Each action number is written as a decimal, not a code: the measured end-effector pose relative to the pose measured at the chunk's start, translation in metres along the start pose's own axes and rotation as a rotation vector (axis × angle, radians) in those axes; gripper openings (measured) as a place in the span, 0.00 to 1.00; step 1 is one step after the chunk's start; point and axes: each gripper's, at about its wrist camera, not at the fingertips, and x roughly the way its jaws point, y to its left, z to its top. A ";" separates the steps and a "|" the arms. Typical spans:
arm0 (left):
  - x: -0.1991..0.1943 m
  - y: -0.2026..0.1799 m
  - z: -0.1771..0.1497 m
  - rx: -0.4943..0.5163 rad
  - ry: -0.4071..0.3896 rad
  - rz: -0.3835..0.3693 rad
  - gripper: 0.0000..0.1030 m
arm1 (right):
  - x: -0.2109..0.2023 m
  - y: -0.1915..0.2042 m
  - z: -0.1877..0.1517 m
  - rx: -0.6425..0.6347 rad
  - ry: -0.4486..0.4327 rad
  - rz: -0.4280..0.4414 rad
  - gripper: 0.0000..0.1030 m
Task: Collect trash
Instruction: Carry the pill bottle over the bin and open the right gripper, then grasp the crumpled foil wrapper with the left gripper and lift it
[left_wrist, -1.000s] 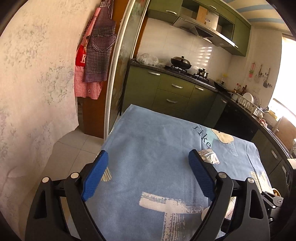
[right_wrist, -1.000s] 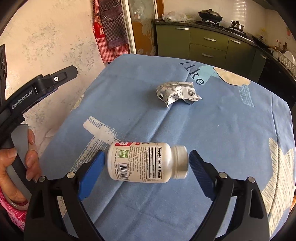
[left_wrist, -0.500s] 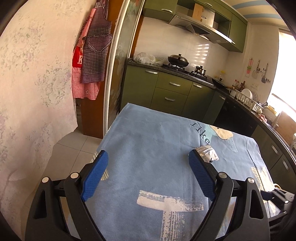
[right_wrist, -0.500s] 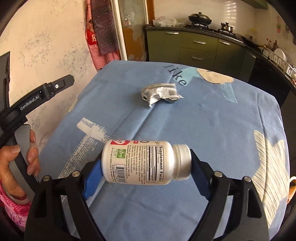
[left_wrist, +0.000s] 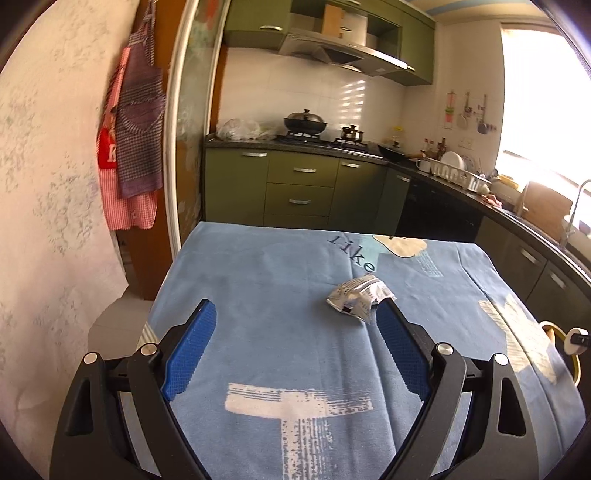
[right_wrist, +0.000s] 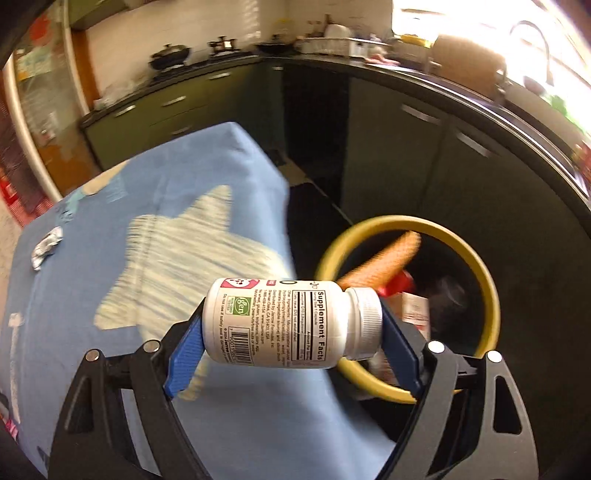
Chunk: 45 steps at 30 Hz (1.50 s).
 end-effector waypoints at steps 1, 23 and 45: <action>0.000 -0.003 0.000 0.015 -0.003 -0.002 0.85 | 0.006 -0.018 0.000 0.027 0.011 -0.024 0.78; 0.006 -0.034 -0.008 0.098 0.055 -0.129 0.89 | -0.008 -0.046 -0.022 0.142 -0.056 -0.009 0.83; 0.161 -0.077 0.049 0.454 0.379 -0.424 0.89 | 0.005 -0.027 -0.024 0.107 -0.025 0.061 0.84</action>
